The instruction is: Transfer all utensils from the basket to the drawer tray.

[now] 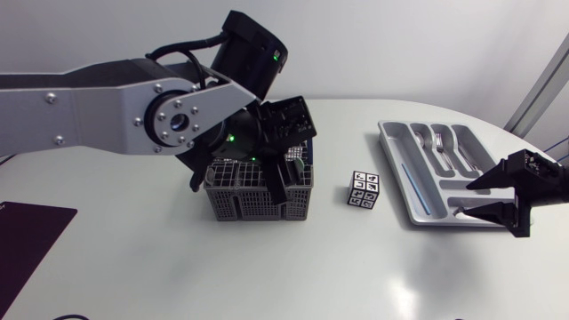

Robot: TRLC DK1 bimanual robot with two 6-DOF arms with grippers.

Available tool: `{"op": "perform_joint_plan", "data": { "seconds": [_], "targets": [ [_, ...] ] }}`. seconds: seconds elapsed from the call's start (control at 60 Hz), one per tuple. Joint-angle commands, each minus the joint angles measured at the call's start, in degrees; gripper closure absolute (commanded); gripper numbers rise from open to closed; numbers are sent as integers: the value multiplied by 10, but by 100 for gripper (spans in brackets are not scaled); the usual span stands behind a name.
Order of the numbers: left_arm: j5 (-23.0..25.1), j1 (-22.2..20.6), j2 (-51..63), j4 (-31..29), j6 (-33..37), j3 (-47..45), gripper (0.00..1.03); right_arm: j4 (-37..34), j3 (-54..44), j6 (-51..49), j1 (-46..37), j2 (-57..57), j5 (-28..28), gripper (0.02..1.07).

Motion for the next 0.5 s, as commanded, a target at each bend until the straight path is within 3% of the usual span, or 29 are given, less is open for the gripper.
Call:
{"op": "perform_joint_plan", "data": {
  "seconds": [0.0,0.167,0.333,0.483],
  "targets": [
    [-7,-1,0,6,76,-11,36,0,-39,35,25,-38,-14,21],
    [-9,-2,3,-6,170,-4,36,19,-82,131,80,-91,-33,10],
    [-18,-3,31,-31,234,21,37,95,-155,240,148,-159,-36,10],
    [-19,-3,62,-50,273,50,37,117,-195,286,203,-219,-34,10]
  ]
}}
